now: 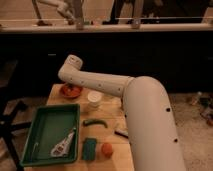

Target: Place grapes in red bowl

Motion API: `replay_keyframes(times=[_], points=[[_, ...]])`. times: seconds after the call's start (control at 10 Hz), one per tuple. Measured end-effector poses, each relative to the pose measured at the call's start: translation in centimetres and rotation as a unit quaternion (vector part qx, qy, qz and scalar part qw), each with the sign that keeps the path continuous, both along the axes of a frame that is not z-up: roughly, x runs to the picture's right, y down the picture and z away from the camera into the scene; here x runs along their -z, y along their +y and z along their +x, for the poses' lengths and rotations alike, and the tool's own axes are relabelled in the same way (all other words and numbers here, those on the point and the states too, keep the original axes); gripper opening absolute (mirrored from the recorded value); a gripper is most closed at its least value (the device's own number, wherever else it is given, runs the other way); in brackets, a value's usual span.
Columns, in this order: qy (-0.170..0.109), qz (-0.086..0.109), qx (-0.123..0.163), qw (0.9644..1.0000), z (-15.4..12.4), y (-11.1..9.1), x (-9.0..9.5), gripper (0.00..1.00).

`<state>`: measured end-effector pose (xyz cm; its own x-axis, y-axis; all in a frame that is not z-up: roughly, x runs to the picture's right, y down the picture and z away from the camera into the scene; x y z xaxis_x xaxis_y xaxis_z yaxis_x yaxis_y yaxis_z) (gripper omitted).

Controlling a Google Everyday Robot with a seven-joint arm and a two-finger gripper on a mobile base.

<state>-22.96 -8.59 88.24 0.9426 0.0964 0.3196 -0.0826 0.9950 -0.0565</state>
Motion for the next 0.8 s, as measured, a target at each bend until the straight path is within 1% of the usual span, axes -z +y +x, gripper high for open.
replay_keyframes(times=[0.1,0.3,0.5,0.7,0.8], points=[[0.0,0.0,0.0,1.0,-0.01,0.0,0.01,0.23],[0.0,0.0,0.0,1.0,-0.02,0.01,0.0,0.41],[0.0,0.0,0.0,1.0,-0.07,0.02,0.01,0.64],[0.0,0.0,0.0,1.0,-0.07,0.02,0.01,0.78],[0.0,0.0,0.001,1.0,-0.09,0.02,0.02,0.8]])
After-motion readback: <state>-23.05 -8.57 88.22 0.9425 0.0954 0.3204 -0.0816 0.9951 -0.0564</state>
